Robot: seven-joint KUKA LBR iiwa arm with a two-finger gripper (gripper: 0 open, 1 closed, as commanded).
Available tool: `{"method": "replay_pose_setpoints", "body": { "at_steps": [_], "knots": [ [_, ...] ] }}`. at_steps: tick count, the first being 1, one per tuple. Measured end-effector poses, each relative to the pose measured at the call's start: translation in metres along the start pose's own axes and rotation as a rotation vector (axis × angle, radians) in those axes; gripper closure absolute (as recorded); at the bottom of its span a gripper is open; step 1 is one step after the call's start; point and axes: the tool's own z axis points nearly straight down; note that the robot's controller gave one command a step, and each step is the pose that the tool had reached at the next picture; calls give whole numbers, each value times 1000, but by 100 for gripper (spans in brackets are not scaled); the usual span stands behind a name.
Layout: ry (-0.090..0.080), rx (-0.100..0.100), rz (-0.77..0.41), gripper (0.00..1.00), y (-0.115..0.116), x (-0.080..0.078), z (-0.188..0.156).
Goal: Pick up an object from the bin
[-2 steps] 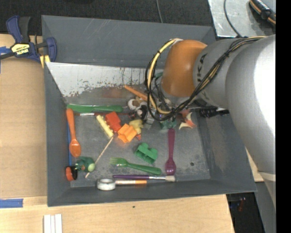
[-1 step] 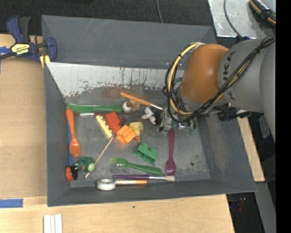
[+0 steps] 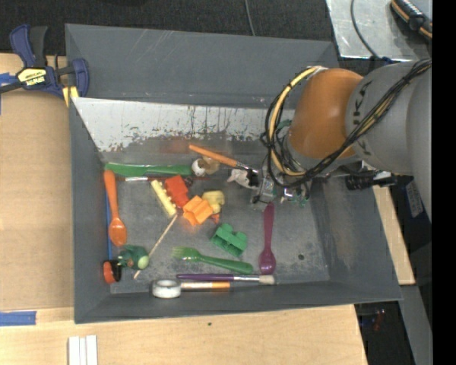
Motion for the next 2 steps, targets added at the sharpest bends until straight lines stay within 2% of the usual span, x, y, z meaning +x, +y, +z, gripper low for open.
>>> {"method": "replay_pose_setpoints", "body": {
  "at_steps": [1, 2],
  "knots": [
    [1, -2, -2, 100, -22, 6, -16],
    [-9, 3, -7, 100, -36, -2, -40]
  ]
}}
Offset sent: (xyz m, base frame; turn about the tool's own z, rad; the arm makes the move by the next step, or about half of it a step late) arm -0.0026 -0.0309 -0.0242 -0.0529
